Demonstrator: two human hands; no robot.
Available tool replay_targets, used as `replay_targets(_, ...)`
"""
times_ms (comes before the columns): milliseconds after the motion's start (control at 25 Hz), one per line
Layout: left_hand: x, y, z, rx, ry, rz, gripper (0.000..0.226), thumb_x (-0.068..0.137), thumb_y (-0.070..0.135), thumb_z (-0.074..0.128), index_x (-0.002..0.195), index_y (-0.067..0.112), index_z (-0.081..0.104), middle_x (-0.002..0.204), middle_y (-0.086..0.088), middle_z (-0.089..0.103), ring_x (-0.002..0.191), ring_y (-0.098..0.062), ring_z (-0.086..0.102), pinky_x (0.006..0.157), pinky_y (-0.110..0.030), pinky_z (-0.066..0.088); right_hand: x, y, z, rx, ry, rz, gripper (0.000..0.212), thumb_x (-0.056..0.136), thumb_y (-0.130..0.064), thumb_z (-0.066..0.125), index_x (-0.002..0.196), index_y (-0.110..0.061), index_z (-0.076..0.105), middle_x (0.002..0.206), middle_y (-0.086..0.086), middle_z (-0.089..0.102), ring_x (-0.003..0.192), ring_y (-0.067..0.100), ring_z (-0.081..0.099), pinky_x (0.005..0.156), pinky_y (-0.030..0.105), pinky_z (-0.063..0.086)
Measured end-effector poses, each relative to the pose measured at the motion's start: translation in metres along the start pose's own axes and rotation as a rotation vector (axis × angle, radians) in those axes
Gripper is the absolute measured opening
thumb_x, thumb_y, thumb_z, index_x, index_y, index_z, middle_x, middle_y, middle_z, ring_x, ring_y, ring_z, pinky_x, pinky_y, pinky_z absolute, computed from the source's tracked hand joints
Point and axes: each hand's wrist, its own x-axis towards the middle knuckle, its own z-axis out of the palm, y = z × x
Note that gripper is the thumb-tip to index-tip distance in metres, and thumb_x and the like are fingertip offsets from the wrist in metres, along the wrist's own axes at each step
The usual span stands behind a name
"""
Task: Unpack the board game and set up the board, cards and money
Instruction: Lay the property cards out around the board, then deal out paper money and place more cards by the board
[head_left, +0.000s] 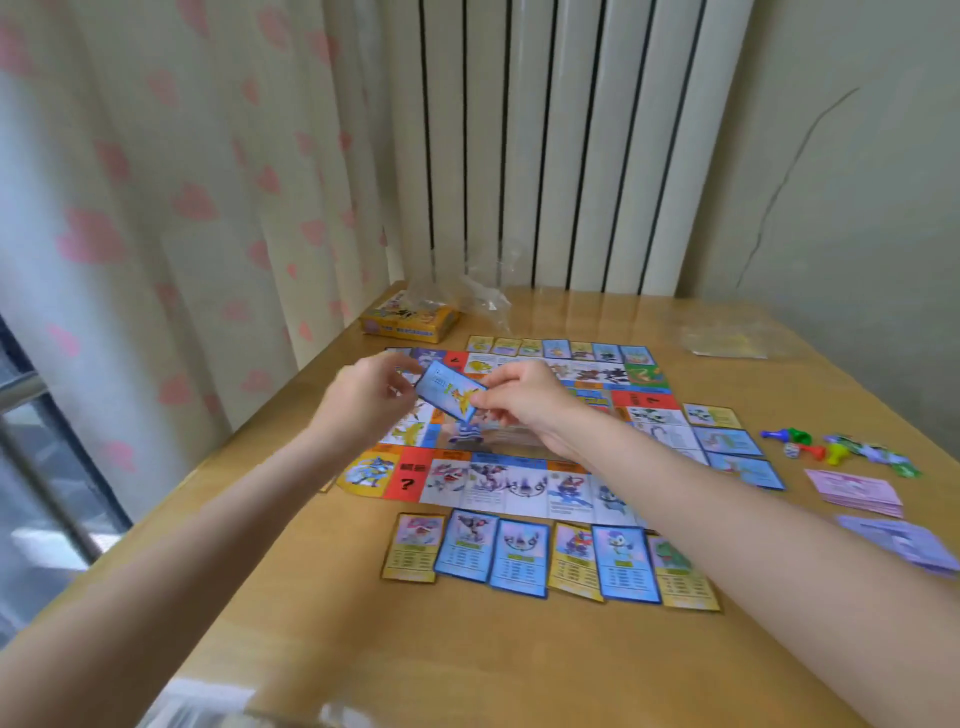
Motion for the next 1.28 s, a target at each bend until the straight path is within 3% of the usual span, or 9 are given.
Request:
replay_targets(160,0.003,-0.055,-0.031,0.2,0.057,-0.138,0.036,0.085,0.002,0.045,0.107,0.017,0.069,0.109,-0.01,0.067,0.104,-0.032,0.059,0.086,-0.033,0.045,0.037,-0.005,0.064,-0.173,-0.032,-0.037,0.022,0.081,-0.004,0.068,0.102,-0.002,0.06,0.071,0.006,0.06,0.055,0.011,0.054,0.051,0.021,0.043)
replay_targets(400,0.017,-0.095,-0.029,0.384,-0.175,-0.028,0.042,0.087,0.002,0.045,0.122,0.017,0.061,0.124,-0.008,0.061,0.115,-0.029,0.055,0.094,-0.033,0.044,0.069,-0.008,0.127,-0.523,-0.087,-0.185,0.01,0.083,-0.008,0.067,0.092,-0.006,0.065,0.103,0.011,0.062,0.1,0.024,0.056,0.079,0.033,0.046)
replay_targets(560,0.02,-0.1,-0.015,0.413,-0.384,-0.005,0.038,0.092,0.01,0.044,0.125,0.022,0.059,0.13,-0.002,0.058,0.119,-0.024,0.052,0.097,-0.032,0.042,0.075,-0.001,0.13,-0.727,-0.032,-0.25,0.016,0.085,-0.016,0.066,0.097,-0.006,0.067,0.121,0.013,0.056,0.125,0.026,0.042,0.091,0.036,0.044)
replay_targets(680,0.023,-0.102,-0.013,0.408,-0.382,0.015,0.038,0.091,0.009,0.046,0.124,0.022,0.06,0.133,0.0,0.055,0.121,-0.021,0.05,0.099,-0.031,0.04,0.086,-0.001,0.116,-0.798,-0.016,-0.316,0.022,0.09,-0.022,0.06,0.106,-0.007,0.064,0.125,0.012,0.047,0.124,0.027,0.036,0.096,0.04,0.039)
replay_targets(800,0.027,-0.1,-0.014,0.35,-0.281,0.044,0.038,0.095,0.013,0.044,0.131,0.019,0.055,0.144,-0.001,0.045,0.129,-0.021,0.045,0.104,-0.03,0.036,0.102,0.004,0.103,-0.955,-0.109,-0.344,0.029,0.099,-0.019,0.04,0.121,-0.009,0.056,0.133,0.01,0.046,0.127,0.027,0.037,0.102,0.042,0.035)
replay_targets(880,0.028,-0.095,-0.009,0.329,-0.323,0.058,0.04,0.099,0.023,0.041,0.138,0.018,0.046,0.15,-0.001,0.035,0.135,-0.021,0.037,0.106,-0.027,0.03,0.107,0.011,0.099,-1.005,-0.175,-0.346,0.034,0.101,-0.017,0.033,0.125,-0.009,0.054,0.14,0.009,0.044,0.132,0.025,0.035,0.106,0.043,0.03)
replay_targets(1080,0.033,-0.09,-0.002,0.348,-0.48,0.039,0.043,0.101,0.034,0.033,0.137,0.017,0.046,0.149,-0.005,0.036,0.134,-0.022,0.036,0.105,-0.028,0.028,0.111,0.011,0.104,-1.049,-0.272,-0.356,0.041,0.099,-0.008,0.028,0.134,-0.015,0.048,0.149,0.004,0.032,0.139,0.02,0.025,0.113,0.04,0.016)
replay_targets(1280,0.035,-0.091,-0.006,0.359,-0.469,0.061,0.043,0.1,0.036,0.033,0.14,0.022,0.042,0.152,-0.002,0.031,0.137,-0.02,0.032,0.109,-0.028,0.026,0.117,0.006,0.106,-0.984,-0.235,-0.368,0.05,0.091,0.006,0.03,0.131,-0.016,0.051,0.144,0.004,0.041,0.137,0.023,0.029,0.112,0.046,0.019)
